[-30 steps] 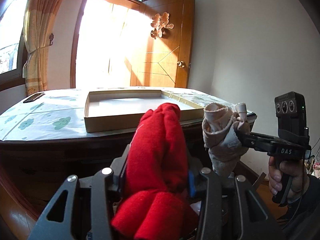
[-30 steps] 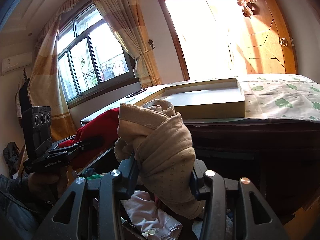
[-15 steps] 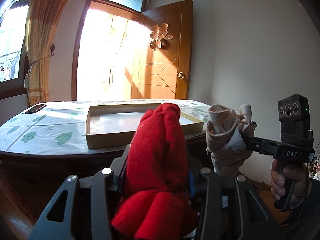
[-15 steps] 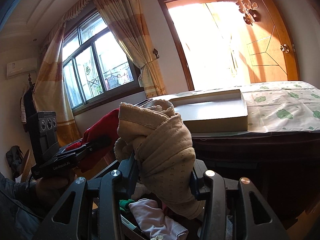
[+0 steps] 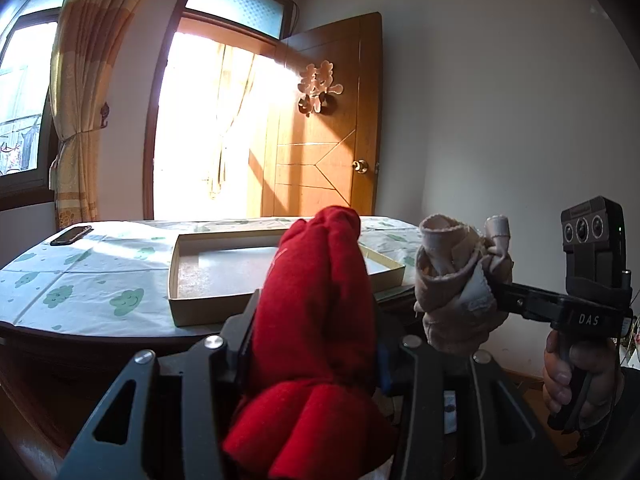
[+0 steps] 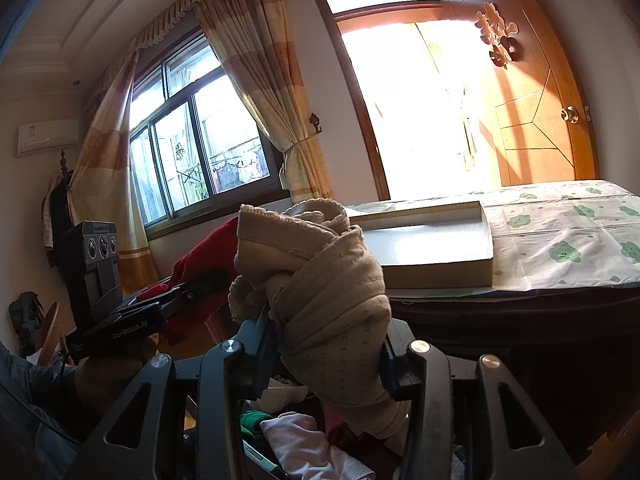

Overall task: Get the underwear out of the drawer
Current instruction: 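Lift the beige underwear and red cloth out of the drawer toward the tray, then carry the beige underwear and red cloth over the cardboard tray with both grippers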

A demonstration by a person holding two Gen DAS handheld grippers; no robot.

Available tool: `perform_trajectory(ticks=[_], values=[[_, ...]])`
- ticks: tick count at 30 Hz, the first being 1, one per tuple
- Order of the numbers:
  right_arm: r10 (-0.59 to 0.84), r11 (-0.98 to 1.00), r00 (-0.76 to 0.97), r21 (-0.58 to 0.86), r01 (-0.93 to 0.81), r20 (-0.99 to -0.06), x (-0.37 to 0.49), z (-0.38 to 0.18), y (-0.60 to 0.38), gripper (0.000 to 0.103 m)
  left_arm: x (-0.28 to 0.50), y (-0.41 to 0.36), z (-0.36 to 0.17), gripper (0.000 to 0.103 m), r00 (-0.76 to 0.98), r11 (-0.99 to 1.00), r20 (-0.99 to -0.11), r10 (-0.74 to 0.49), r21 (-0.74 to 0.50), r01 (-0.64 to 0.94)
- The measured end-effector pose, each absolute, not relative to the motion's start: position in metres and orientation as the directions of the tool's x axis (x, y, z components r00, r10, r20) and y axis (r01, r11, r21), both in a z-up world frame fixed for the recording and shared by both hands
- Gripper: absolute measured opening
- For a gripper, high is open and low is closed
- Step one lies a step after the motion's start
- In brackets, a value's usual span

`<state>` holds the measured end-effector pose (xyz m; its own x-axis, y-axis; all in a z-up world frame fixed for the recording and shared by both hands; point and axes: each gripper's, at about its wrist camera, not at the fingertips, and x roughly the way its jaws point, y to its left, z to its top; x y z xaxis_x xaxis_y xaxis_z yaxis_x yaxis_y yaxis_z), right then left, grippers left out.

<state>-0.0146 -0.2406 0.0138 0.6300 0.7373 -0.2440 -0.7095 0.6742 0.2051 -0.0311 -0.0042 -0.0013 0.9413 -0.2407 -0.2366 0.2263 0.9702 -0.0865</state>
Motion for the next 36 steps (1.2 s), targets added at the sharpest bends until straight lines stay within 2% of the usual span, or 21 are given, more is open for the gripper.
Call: perform_trajectory(ticks=[36], values=[[0.74,0.672,0.629,0.228,-0.705,-0.237,-0.002,0.027,-0.241,0.045,-0.009,-0.012,0.02,0.044,0.947,0.972,-0.22,-0.233,-0.084,0.219]])
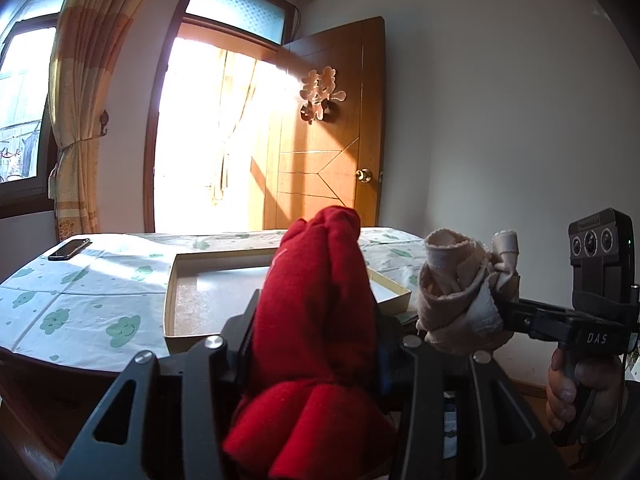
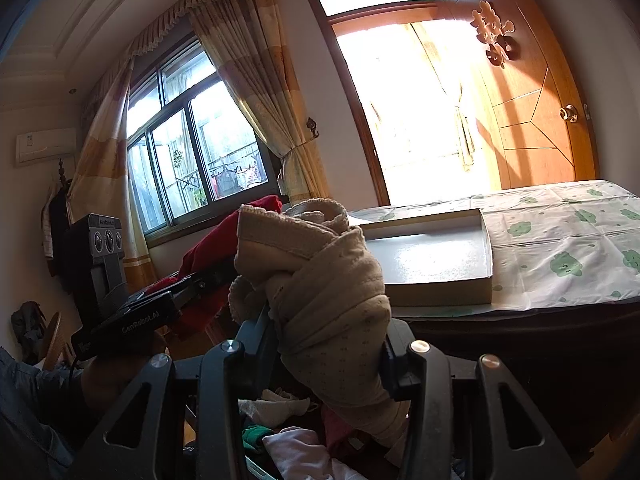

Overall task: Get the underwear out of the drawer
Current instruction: 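Carry the beige underwear and red cloth over the cardboard tray with both grippers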

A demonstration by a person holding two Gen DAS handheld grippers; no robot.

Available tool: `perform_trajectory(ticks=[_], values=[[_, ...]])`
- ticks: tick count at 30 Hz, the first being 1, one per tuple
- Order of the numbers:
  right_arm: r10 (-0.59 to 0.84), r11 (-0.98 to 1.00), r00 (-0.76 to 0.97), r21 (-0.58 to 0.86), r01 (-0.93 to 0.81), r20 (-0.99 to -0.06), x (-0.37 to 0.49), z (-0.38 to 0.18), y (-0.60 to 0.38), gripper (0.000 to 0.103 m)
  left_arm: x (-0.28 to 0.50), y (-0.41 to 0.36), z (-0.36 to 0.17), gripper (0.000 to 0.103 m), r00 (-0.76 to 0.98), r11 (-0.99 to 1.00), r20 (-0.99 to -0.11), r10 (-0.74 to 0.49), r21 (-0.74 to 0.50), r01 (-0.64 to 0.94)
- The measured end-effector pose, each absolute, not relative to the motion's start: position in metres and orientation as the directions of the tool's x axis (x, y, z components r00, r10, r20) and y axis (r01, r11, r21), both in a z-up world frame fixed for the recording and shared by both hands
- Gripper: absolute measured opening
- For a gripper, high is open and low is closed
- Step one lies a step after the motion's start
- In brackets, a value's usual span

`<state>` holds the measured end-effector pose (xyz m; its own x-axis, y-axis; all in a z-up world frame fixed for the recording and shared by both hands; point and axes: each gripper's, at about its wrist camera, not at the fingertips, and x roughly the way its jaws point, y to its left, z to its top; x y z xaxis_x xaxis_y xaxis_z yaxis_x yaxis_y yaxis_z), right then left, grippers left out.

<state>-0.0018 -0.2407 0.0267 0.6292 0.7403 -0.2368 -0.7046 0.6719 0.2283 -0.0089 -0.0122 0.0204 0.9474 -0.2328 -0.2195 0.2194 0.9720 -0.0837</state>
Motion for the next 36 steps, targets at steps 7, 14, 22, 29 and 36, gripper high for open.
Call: perform_trajectory(ticks=[7,14,22,29,36], values=[[0.74,0.673,0.632,0.22,-0.707,-0.231,0.0,0.03,-0.239,0.045,-0.002,-0.01,0.026,0.044,0.949,0.972,-0.211,-0.234,-0.081,0.222],[0.737,0.675,0.635,0.202,-0.71,-0.23,0.01,0.044,-0.238,0.045,0.014,-0.012,0.036,0.044,0.95,0.973,-0.21,-0.232,-0.06,0.224],[0.739,0.672,0.625,0.211,-0.709,-0.252,0.035,0.06,-0.234,0.045,0.037,-0.02,0.042,0.044,0.948,0.976,-0.235,-0.215,-0.038,0.212],[0.746,0.665,0.609,0.259,-0.7,-0.269,0.063,0.074,-0.233,0.045,0.064,-0.023,0.053,0.044,0.943,0.978,-0.261,-0.205,-0.024,0.206],[0.745,0.666,0.598,0.298,-0.684,-0.295,0.097,0.089,-0.232,0.045,0.102,-0.025,0.066,0.044,0.931,0.978,-0.3,-0.207,-0.031,0.207]])
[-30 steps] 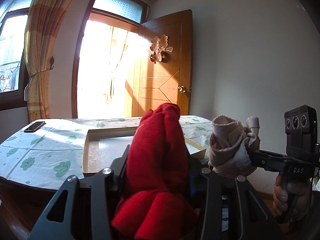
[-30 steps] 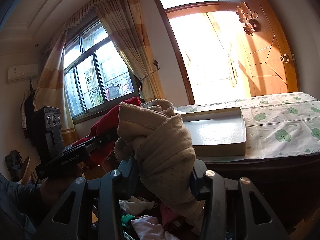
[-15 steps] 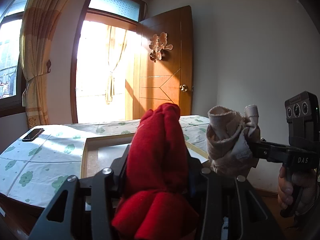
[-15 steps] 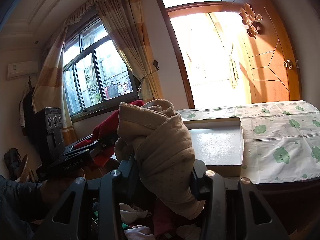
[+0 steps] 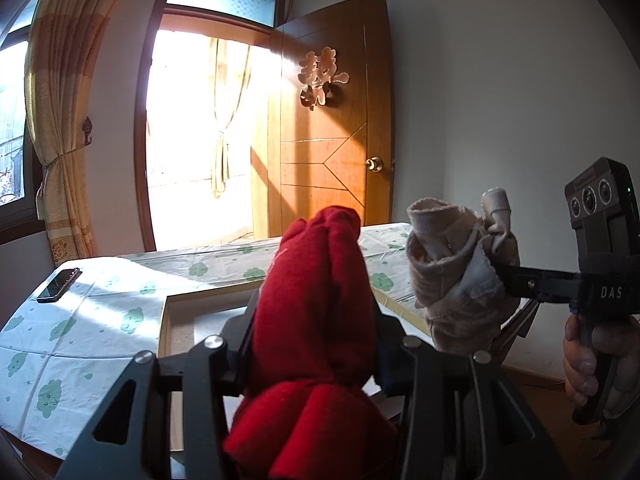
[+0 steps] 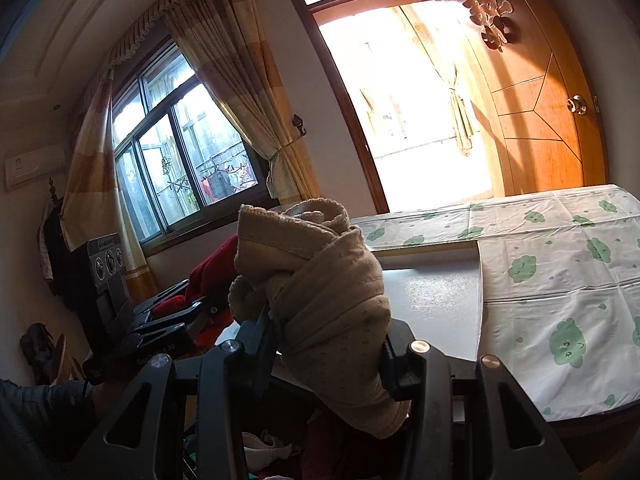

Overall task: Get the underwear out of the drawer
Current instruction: 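Carry the beige underwear and red cloth over the cardboard tray with both grippers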

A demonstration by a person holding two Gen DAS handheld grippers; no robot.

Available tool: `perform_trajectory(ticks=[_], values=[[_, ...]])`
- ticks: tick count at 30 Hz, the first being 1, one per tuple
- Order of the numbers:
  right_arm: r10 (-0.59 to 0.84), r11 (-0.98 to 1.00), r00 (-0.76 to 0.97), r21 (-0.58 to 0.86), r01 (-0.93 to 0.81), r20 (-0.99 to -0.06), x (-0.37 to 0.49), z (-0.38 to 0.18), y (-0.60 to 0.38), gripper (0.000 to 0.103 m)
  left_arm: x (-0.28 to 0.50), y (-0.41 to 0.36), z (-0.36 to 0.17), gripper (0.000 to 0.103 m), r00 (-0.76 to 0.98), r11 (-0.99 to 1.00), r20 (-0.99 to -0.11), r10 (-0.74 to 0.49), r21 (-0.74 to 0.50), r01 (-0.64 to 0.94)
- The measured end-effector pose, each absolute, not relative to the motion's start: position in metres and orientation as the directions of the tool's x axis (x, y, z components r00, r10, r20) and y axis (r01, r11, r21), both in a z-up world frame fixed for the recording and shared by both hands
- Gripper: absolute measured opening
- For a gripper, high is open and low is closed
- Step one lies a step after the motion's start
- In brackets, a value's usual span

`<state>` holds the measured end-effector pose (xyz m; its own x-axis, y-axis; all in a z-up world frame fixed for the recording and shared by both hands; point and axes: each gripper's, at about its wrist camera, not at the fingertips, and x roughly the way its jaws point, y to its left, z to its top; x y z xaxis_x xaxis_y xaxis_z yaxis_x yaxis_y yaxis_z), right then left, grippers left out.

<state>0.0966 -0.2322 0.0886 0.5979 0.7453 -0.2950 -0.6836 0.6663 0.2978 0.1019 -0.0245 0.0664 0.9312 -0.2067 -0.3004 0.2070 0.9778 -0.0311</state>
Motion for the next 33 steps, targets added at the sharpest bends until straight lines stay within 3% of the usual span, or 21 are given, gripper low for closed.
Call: perform_trajectory(ticks=[17,33], values=[[0.711,0.703,0.553,0.418,-0.576,-0.433,0.215,0.098,-0.219,0.045,0.206,-0.034,0.073,0.044,0.882,0.979,-0.425,-0.202,-0.124,0.164],[0.639,0.768,0.514,0.437,-0.469,-0.572,0.308,0.072,-0.197,0.045,0.301,-0.028,0.047,0.044,0.818,0.976,-0.55,-0.168,-0.209,0.06]])
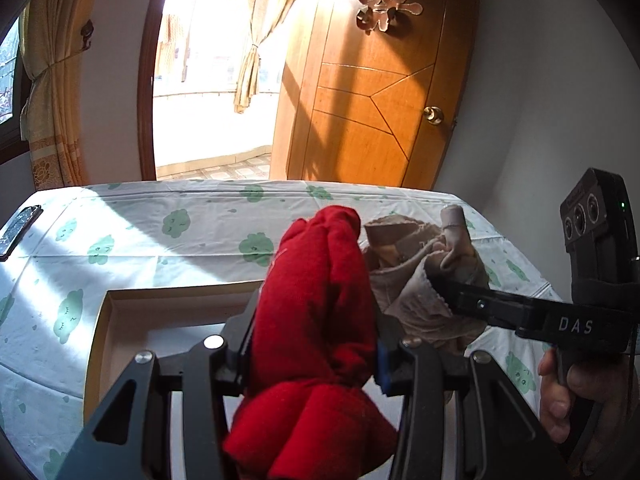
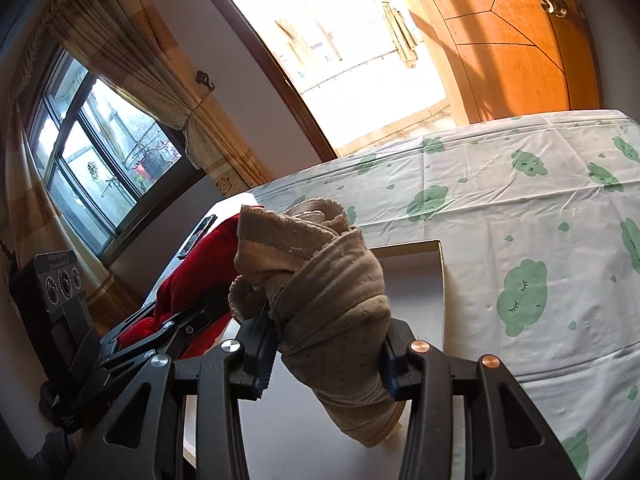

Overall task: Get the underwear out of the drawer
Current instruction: 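Carry the beige underwear and red cloth over the cardboard tray with both grippers, then open the right gripper on the beige underwear while the left gripper releases the red cloth into the tray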

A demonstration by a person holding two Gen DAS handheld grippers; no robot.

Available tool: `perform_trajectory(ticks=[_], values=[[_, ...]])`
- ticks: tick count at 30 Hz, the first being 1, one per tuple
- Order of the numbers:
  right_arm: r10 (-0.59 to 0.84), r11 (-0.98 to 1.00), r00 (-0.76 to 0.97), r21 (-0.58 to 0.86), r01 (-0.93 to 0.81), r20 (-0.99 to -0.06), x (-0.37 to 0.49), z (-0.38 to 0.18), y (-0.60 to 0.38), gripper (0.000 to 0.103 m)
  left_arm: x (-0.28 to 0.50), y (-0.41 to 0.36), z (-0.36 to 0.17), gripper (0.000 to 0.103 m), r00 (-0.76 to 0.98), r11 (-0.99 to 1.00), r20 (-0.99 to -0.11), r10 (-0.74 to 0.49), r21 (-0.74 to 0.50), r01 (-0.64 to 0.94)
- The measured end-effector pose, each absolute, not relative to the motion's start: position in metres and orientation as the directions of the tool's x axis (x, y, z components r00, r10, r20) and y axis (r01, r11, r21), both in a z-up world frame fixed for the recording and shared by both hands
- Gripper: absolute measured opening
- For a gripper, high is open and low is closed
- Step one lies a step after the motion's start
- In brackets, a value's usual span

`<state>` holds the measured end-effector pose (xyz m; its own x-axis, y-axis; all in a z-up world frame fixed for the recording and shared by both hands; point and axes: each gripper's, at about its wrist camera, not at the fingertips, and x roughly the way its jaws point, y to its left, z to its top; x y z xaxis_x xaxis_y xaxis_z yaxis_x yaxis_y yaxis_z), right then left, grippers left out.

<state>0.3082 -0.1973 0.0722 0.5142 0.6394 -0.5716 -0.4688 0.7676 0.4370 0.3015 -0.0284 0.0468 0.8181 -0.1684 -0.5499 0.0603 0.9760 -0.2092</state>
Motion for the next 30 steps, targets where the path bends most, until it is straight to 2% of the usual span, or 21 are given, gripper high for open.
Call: perform_trajectory(ticks=[9,15,20,21,23,25,30], values=[[0.609,0.792,0.476,0.459,-0.402,-0.634,0.342,0.054,-0.194,0.047,0.339,-0.027,0.023,0.044,0.762,0.932,-0.608,-0.223,-0.361,-0.015],[0.603,0.797,0.486,0.459,-0.393,-0.632,0.349,0.048,-0.196,0.049,0.351,-0.031,0.013,0.044,0.751,0.929,-0.622,-0.224,-0.368,-0.028],[0.568,0.822,0.529,0.416,-0.388,-0.63,0.349,0.05,-0.2,0.06,0.356,-0.038,0.01,0.048,0.734,0.935,-0.642,-0.22,-0.353,-0.028],[0.574,0.819,0.533,0.426,-0.384,-0.622,0.35,0.05,-0.202,0.062,0.356,-0.038,0.01,0.052,0.732,0.937,-0.648,-0.212,-0.349,-0.038],[0.575,0.818,0.546,0.432,-0.379,-0.61,0.349,0.052,-0.205,0.078,0.356,-0.038,0.01,0.064,0.733,0.932,-0.644,-0.22,-0.361,-0.037],[0.571,0.821,0.554,0.429,-0.377,-0.606,0.347,0.053,-0.208,0.083,0.355,-0.04,0.012,0.067,0.732,0.937,-0.646,-0.218,-0.348,-0.029],[0.569,0.821,0.579,0.437,-0.367,-0.584,0.336,0.056,-0.218,0.083,0.34,-0.04,0.023,0.067,0.755,0.94,-0.616,-0.226,-0.34,0.004]])
